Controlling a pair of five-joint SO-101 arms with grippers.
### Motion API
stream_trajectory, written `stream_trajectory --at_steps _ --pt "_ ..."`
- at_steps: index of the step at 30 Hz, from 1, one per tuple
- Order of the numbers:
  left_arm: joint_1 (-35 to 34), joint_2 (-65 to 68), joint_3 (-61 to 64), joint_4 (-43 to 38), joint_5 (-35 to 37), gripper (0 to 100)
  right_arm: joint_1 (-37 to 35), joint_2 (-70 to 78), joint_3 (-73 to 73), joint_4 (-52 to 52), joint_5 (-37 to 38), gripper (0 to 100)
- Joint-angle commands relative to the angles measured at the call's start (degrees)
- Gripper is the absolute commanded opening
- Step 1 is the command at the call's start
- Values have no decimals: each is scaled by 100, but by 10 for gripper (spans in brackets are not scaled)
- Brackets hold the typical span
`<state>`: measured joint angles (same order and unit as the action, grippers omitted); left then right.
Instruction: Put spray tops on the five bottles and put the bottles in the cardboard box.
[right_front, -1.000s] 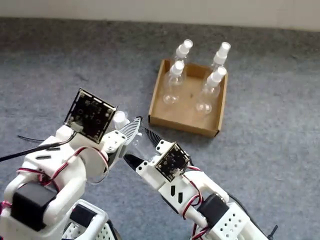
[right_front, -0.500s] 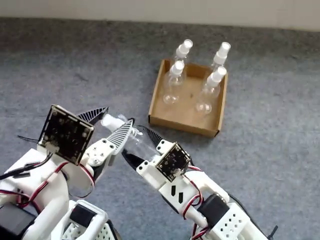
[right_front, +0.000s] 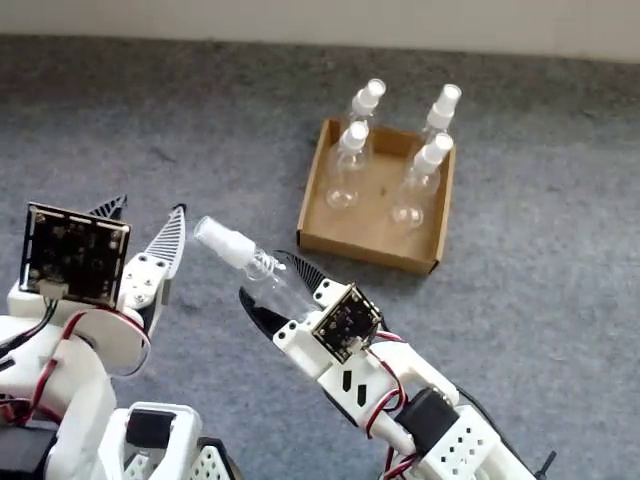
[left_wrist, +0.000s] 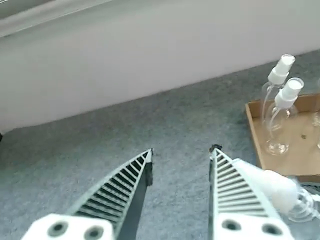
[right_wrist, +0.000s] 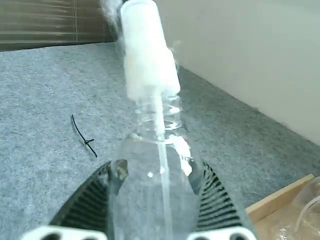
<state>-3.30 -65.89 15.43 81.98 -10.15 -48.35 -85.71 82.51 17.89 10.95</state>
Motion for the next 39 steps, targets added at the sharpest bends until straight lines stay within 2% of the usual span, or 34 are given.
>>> stream_trajectory --at_steps 1,6,9,16,24,27,31,39 --pt "-400 22 347 -9 -88 171 66 -101 -66 -92 -53 5" --pt "-567 22 1156 -677 -88 171 66 -110 -66 -92 -53 5" --pt "-514 13 1235 -835 -62 171 57 -110 -66 -92 -53 5" --pt "558 22 1262 -809 -53 171 48 -110 -57 -92 -53 5" --pt "1068 66 1297 -800 -70 171 48 -101 -48 -84 -44 5" --pt "1086 66 1464 -800 -79 171 48 -101 -48 -13 -44 5" --pt "1033 22 1569 -800 -325 171 48 -110 -66 576 9 5" --pt "435 22 470 -149 -510 171 66 -110 -66 787 0 5"
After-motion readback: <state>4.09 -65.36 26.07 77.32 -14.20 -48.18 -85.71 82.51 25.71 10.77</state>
